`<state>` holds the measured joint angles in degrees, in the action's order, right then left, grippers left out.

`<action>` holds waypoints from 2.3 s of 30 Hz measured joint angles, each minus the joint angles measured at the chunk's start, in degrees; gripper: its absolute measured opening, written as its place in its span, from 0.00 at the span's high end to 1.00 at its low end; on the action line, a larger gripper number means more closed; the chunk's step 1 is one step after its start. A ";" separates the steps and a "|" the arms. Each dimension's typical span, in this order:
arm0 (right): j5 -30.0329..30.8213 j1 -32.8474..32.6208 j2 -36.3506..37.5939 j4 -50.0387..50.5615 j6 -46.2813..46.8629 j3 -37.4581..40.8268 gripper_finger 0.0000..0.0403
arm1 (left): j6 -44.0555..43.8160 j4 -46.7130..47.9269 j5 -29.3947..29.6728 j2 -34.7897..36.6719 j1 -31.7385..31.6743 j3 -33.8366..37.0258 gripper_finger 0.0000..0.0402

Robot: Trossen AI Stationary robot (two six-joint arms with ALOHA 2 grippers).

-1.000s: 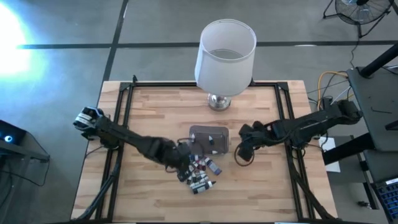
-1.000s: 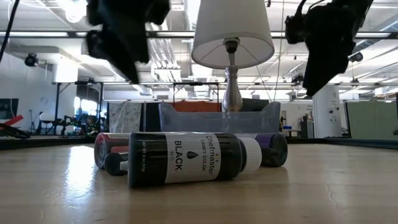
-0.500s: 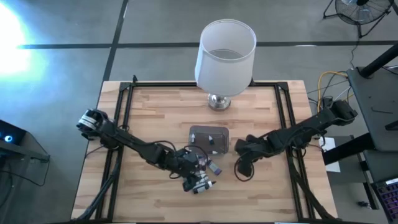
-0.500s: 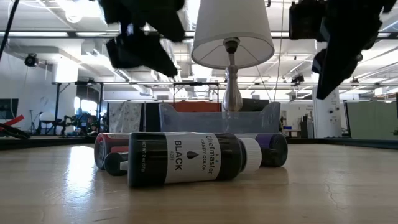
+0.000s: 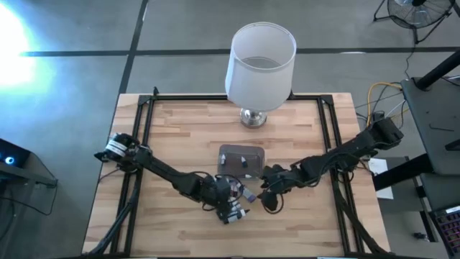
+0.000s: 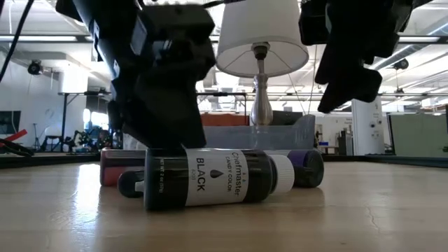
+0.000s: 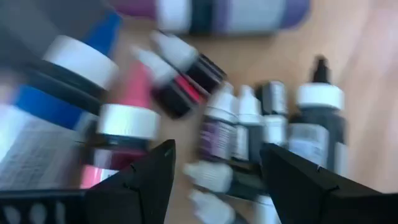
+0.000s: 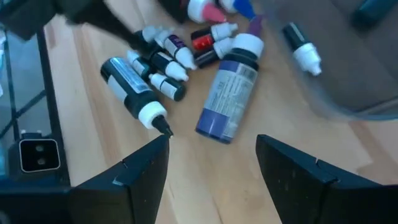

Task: Pick & Place food coloring
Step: Adjust the big food colorings on the table, then put the small red food coloring into the black bin

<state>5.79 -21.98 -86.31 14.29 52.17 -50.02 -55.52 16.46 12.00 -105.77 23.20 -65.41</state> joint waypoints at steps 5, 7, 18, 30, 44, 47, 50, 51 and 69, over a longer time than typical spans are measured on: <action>-0.04 -0.18 -2.57 -5.14 2.82 -0.11 0.42 | -2.15 6.22 7.98 1.20 0.12 -0.04 0.47; -0.28 -0.13 -3.88 -8.09 3.87 -0.11 0.42 | -3.40 9.69 8.34 1.20 0.02 0.06 0.47; -1.14 -0.21 -11.86 -16.79 12.21 -1.92 0.42 | -6.08 15.62 12.61 4.94 4.17 0.04 0.47; 10.17 -1.25 -22.96 -5.89 17.43 -15.29 0.42 | -14.42 23.28 16.80 15.97 16.43 9.32 0.47; 13.00 -2.31 -27.68 17.05 41.22 -27.37 0.42 | -35.38 23.53 23.35 32.22 30.25 25.03 0.47; 13.39 -0.39 -28.19 16.51 43.14 -29.82 0.42 | -36.38 23.49 25.43 33.34 31.66 26.11 0.47; 13.83 2.05 -30.52 16.91 43.27 -32.06 0.42 | -36.43 23.51 25.87 33.50 31.82 26.40 0.47; 13.87 2.87 -31.34 17.55 43.49 -32.97 0.43 | -36.29 23.40 25.91 33.50 31.82 26.39 0.47; 6.20 3.00 -36.93 27.77 44.69 -38.88 0.56 | -33.42 23.61 26.43 33.17 33.01 26.34 0.47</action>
<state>11.98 -18.97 -123.24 42.06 96.86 -88.90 -88.94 40.07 38.43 -72.60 56.21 -39.07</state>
